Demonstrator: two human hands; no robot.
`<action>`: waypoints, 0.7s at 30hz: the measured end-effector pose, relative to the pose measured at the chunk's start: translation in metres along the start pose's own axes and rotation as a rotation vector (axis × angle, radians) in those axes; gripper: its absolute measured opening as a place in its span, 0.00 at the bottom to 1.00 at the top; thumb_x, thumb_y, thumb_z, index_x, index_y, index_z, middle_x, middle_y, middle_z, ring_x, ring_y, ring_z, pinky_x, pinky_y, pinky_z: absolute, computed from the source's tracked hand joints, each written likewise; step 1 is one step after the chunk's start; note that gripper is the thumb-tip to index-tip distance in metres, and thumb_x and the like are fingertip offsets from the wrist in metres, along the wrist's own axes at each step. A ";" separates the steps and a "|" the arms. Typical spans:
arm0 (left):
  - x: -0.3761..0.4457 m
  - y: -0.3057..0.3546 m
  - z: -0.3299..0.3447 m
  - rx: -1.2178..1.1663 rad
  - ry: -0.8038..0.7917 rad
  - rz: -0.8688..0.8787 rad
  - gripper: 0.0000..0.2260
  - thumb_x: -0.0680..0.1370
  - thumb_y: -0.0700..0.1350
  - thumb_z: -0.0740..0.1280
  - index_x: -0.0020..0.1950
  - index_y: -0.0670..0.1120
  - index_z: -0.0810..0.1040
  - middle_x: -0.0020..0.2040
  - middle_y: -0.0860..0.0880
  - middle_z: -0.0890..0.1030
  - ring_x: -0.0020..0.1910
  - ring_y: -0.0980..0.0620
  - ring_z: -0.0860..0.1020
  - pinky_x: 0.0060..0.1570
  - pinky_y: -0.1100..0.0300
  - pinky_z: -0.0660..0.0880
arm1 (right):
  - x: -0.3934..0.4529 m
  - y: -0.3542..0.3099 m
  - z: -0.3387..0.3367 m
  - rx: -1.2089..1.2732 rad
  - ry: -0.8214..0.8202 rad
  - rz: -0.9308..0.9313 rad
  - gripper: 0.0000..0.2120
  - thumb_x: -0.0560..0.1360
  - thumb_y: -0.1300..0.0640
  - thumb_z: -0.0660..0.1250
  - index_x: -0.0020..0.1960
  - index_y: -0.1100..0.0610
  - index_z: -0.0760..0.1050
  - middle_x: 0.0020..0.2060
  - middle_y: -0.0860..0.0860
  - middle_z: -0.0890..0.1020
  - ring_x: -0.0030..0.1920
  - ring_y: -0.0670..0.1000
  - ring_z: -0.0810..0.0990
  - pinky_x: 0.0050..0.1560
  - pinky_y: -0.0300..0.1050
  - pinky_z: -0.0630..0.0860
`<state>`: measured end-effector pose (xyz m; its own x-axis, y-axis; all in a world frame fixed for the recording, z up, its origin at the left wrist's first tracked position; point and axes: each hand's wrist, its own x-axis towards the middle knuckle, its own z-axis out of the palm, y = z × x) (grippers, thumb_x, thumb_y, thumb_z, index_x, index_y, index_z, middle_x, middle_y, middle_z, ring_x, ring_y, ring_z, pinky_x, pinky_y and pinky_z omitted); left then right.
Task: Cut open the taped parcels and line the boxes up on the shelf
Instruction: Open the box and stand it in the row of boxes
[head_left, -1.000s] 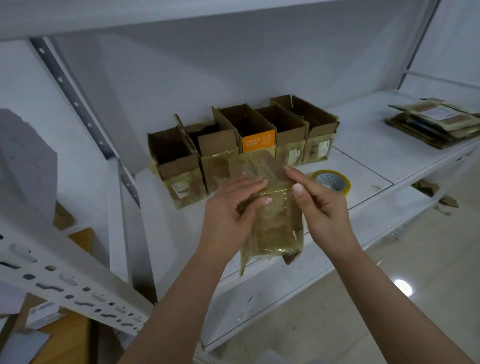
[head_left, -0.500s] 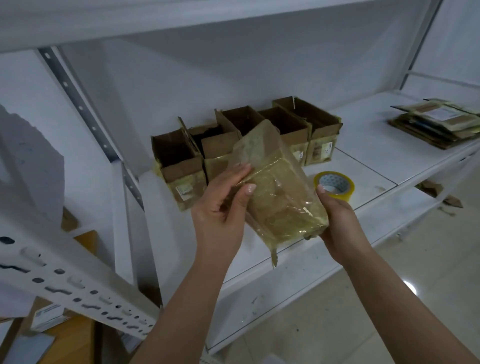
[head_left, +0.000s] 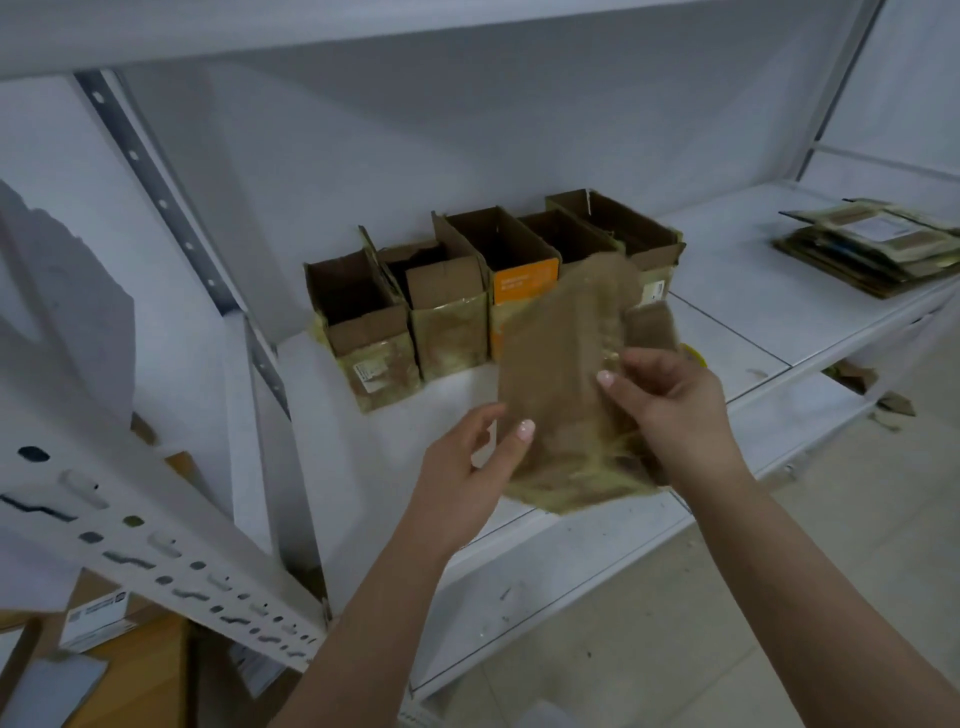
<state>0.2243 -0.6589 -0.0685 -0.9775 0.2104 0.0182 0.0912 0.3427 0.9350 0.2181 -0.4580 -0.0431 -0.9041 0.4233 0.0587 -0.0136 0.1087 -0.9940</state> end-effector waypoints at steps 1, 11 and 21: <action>0.001 0.000 0.002 0.055 -0.025 -0.025 0.35 0.67 0.75 0.60 0.70 0.59 0.71 0.67 0.61 0.75 0.67 0.60 0.71 0.64 0.62 0.69 | -0.001 0.001 0.003 -0.055 -0.009 -0.017 0.15 0.73 0.63 0.74 0.59 0.60 0.79 0.47 0.52 0.84 0.46 0.47 0.83 0.50 0.45 0.81; 0.006 0.005 0.022 0.305 -0.025 0.046 0.34 0.73 0.63 0.69 0.74 0.51 0.66 0.68 0.54 0.75 0.67 0.53 0.72 0.64 0.59 0.70 | -0.012 0.004 0.014 -0.331 -0.062 -0.285 0.11 0.76 0.65 0.69 0.58 0.60 0.81 0.44 0.48 0.83 0.44 0.39 0.81 0.47 0.28 0.75; 0.017 0.015 0.036 0.729 -0.022 -0.031 0.37 0.75 0.61 0.66 0.74 0.39 0.61 0.69 0.39 0.71 0.61 0.41 0.76 0.54 0.51 0.75 | -0.013 0.021 0.008 -0.769 -0.031 -0.157 0.29 0.75 0.54 0.71 0.72 0.59 0.66 0.57 0.59 0.80 0.61 0.62 0.76 0.52 0.52 0.75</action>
<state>0.2157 -0.6168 -0.0673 -0.9782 0.2066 -0.0188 0.1748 0.8697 0.4617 0.2260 -0.4681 -0.0654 -0.9276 0.3276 0.1798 0.1469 0.7621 -0.6305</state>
